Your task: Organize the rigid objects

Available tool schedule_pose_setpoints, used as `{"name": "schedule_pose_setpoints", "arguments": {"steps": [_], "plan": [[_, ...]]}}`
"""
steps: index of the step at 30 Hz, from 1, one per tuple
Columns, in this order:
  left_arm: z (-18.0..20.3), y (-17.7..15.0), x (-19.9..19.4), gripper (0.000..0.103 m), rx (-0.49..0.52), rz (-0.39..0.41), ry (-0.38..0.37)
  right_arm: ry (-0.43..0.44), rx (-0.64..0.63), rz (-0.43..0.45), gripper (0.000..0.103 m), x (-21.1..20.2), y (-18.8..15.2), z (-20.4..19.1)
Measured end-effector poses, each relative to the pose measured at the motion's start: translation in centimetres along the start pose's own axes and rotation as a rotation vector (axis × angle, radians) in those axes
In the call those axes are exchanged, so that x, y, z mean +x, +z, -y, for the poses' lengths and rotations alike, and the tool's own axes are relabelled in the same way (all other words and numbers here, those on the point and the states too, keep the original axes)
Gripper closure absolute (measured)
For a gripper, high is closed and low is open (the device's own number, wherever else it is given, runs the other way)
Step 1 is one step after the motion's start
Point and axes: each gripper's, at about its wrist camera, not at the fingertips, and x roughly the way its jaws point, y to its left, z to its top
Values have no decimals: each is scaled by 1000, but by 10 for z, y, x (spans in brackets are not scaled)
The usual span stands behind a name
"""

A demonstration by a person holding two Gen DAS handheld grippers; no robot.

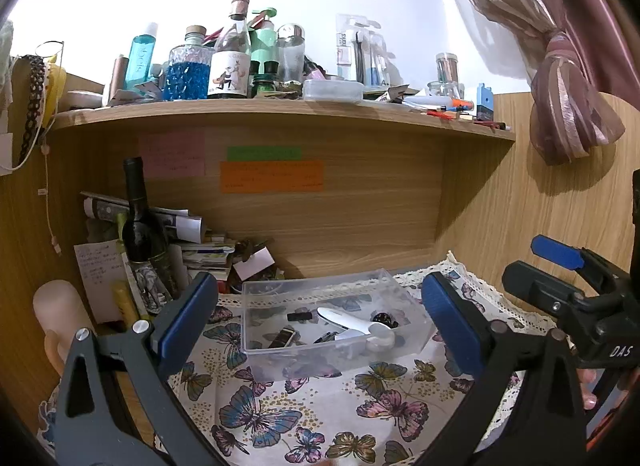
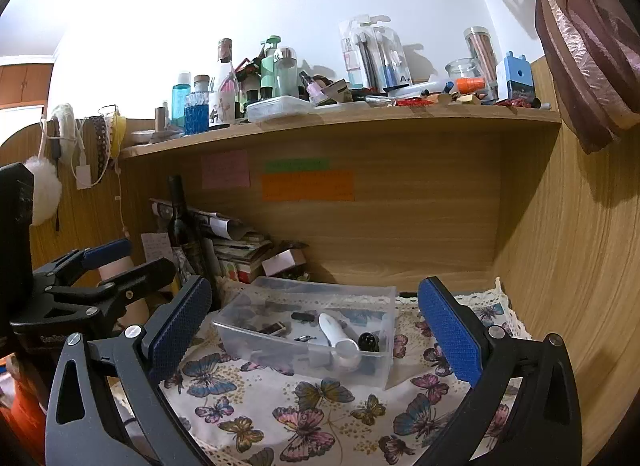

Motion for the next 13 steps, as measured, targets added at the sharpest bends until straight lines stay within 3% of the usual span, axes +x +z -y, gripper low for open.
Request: {"name": "schedule_pose_setpoints", "arguments": {"steps": [13], "plan": [[-2,-1,2,0,8,-3,-12,4,-2,-12,0,5,0,-2]]}}
